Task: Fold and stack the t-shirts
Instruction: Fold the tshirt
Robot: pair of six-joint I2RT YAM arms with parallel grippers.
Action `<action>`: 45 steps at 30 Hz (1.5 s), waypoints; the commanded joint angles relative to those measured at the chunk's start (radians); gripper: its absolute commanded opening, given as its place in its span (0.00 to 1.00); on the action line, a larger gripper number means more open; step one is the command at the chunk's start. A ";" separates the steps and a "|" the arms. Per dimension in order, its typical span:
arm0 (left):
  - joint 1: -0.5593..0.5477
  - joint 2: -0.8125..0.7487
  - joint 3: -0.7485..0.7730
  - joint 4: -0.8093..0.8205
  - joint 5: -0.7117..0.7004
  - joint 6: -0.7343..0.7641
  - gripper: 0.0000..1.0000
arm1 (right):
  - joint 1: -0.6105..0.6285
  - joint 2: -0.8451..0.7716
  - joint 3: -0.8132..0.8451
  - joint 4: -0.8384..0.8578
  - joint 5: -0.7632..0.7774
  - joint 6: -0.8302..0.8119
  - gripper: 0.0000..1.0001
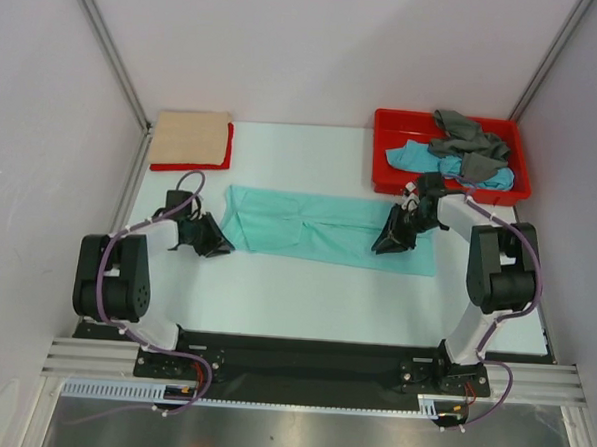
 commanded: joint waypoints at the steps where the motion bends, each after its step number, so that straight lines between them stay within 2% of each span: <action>1: 0.008 -0.108 -0.059 -0.050 -0.062 -0.021 0.27 | -0.020 -0.060 -0.035 0.032 -0.006 -0.044 0.25; 3: 0.008 -0.143 -0.061 -0.065 -0.071 -0.033 0.29 | -0.025 -0.056 -0.041 0.036 -0.005 -0.049 0.25; 5: 0.010 -0.197 -0.052 -0.076 -0.085 -0.044 0.39 | -0.031 -0.045 -0.032 0.030 0.000 -0.058 0.25; 8: 0.008 -0.231 -0.020 -0.082 -0.110 -0.064 0.49 | -0.045 -0.038 0.005 0.007 0.009 -0.072 0.26; 10: 0.010 -0.223 0.000 -0.084 -0.132 -0.067 0.59 | -0.048 -0.025 0.038 -0.025 0.020 -0.098 0.26; 12: 0.010 -0.177 0.025 -0.076 -0.136 -0.066 0.60 | -0.054 -0.018 0.054 -0.046 0.029 -0.122 0.26; 18: 0.017 -0.051 0.065 -0.065 -0.139 -0.099 0.56 | -0.056 -0.042 0.048 -0.049 0.029 -0.103 0.29; 22: 0.005 -0.105 0.091 -0.085 -0.111 -0.067 0.49 | -0.005 -0.051 0.046 -0.025 0.011 -0.063 0.33; 27: -0.066 -0.145 0.137 -0.070 -0.024 0.025 0.61 | 0.118 -0.007 0.100 0.093 -0.078 0.029 0.44; 30: -0.089 -0.090 0.169 -0.068 0.031 0.039 0.62 | 0.194 0.067 0.172 0.154 -0.123 0.104 0.44; 35: -0.138 0.001 0.178 -0.100 0.035 0.042 0.61 | 0.277 0.177 0.275 0.221 -0.174 0.203 0.44; 40: -0.162 -0.027 0.119 -0.079 -0.007 -0.007 0.55 | 0.313 0.268 0.341 0.240 -0.192 0.247 0.44; 45: -0.184 0.001 0.079 -0.025 0.030 -0.046 0.52 | 0.336 0.298 0.348 0.251 -0.189 0.263 0.43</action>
